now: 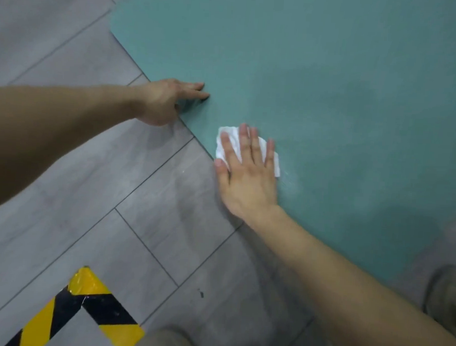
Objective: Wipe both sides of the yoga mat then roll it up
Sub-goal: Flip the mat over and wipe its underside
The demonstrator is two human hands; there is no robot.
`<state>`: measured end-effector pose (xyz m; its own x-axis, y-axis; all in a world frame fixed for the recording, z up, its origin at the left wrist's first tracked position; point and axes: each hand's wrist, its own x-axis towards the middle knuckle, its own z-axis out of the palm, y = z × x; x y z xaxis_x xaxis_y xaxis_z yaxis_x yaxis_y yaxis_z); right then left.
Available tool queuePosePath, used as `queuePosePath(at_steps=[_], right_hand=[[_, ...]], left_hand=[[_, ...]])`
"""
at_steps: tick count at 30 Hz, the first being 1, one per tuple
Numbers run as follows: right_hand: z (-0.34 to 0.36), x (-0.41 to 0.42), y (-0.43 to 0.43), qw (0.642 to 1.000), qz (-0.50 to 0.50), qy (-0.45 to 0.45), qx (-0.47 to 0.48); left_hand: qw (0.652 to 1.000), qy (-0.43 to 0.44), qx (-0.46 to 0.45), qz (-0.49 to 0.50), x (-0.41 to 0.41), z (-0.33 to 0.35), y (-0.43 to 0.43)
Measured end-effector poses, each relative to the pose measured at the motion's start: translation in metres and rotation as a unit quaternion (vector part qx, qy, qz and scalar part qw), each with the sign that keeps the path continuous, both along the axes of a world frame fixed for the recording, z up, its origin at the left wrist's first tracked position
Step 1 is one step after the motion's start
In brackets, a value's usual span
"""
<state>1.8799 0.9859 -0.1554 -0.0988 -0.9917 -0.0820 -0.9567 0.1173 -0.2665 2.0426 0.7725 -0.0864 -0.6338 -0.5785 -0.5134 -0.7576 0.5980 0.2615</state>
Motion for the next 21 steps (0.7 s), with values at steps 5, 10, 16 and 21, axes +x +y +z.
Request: queuePosePath(at_steps=[5, 10, 16, 21], right_hand=[[-0.006, 0.056, -0.086, 0.998, 0.054, 0.022, 0.012], [-0.014, 0.016, -0.022, 0.996, 0.071, 0.019, -0.043], [-0.02, 0.01, -0.019, 0.995, 0.087, 0.042, -0.029], [-0.019, 0.0, -0.019, 0.995, 0.087, 0.045, -0.034]], left_hand=[[0.999, 0.018, -0.023, 0.04, -0.008, 0.012, -0.016], [0.991, 0.052, -0.114, 0.044, 0.006, 0.006, -0.014], [0.968, 0.042, -0.203, -0.145, 0.023, -0.002, 0.008], [0.892, 0.043, -0.286, -0.349, 0.015, -0.003, 0.001]])
